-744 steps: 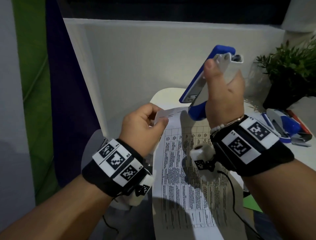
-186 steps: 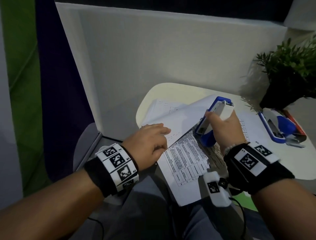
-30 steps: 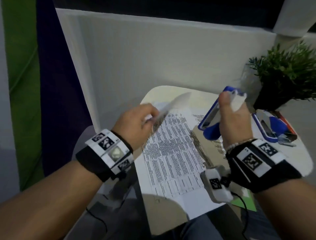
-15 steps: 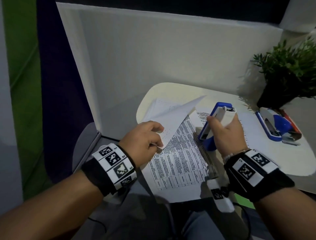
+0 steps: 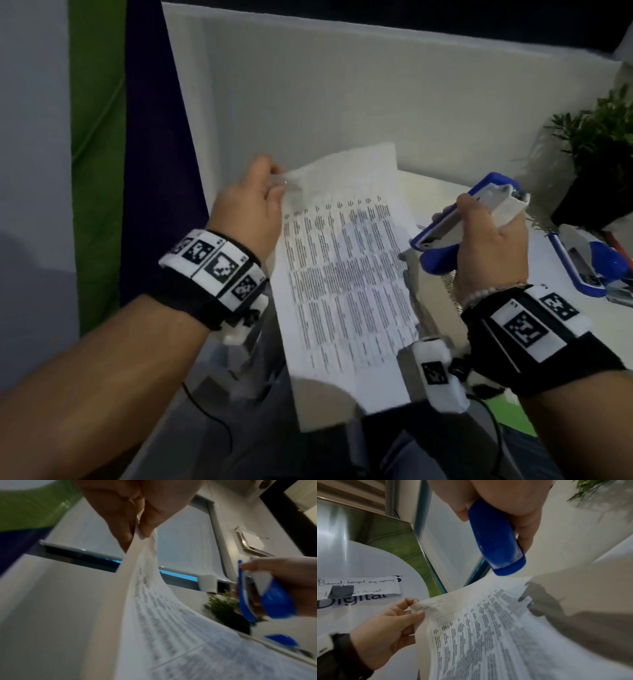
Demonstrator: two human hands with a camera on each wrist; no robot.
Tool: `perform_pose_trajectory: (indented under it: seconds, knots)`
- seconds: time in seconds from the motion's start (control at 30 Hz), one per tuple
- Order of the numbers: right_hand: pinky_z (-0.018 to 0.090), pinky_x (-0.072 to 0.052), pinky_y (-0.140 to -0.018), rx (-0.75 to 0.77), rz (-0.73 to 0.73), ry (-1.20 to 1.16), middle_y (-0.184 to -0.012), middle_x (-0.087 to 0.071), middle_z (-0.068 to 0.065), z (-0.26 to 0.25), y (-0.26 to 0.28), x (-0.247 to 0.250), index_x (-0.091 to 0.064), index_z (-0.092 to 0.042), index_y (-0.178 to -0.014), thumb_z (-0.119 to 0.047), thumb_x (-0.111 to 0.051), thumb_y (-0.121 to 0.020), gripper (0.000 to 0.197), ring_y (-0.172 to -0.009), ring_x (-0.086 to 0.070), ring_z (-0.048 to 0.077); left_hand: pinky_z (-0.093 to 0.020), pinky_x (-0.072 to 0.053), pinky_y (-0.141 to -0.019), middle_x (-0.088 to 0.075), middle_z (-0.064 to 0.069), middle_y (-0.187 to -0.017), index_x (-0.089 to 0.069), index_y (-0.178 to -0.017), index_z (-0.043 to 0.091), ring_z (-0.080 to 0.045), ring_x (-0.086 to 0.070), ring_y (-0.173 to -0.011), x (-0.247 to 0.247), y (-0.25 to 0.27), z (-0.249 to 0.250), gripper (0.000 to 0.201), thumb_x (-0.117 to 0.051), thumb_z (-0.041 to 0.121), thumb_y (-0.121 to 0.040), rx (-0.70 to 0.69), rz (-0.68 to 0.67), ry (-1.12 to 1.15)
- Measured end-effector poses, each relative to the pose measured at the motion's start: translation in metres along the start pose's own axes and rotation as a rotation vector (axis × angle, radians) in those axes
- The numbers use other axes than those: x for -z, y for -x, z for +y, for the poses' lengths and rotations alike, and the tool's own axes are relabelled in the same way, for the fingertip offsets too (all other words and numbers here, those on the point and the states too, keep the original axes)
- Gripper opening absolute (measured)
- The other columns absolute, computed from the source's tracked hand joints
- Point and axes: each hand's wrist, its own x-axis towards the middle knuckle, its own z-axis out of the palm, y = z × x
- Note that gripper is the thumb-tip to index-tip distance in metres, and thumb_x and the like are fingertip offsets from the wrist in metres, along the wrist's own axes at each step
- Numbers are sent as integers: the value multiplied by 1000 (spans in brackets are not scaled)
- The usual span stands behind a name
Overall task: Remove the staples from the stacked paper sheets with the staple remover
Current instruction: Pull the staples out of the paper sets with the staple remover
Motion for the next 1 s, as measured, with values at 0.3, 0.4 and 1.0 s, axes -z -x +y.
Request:
perform_pose_trajectory:
  seconds: [0.3,0.4,1.0]
  knots:
    - [34,-55,-70,-172,-103,-101,-73,-59,-6,23,16,-58,-56,-24,-82,-42,-59,-88,19,-72,-63,17,-21,-43,-71,-50,14,-79,-46,-96,36,-7,-49,-74,86,-48,-64,19,-42,19,-88,110,453,-50]
    - [24,-50,-41,-348,-76,-185,-75,-59,0,29,20,-67,-56,-15,-99,-38,-54,-95,23,-46,-63,8,-28,-48,-74,-48,15,-77,-42,-89,39,-10,-52,-76,102,-50,-87,14,-35,28,-86,163,527,-156]
    - [55,-56,-78,-434,-1,-249,-78,-63,2,53,16,-69,-58,-19,-87,-43,-60,-87,24,-81,-68,29,-35,-40,-54,-49,-11,-74,-46,-103,3,-27,-50,-65,22,41,-183,17,-33,0,-92,475,164,-214]
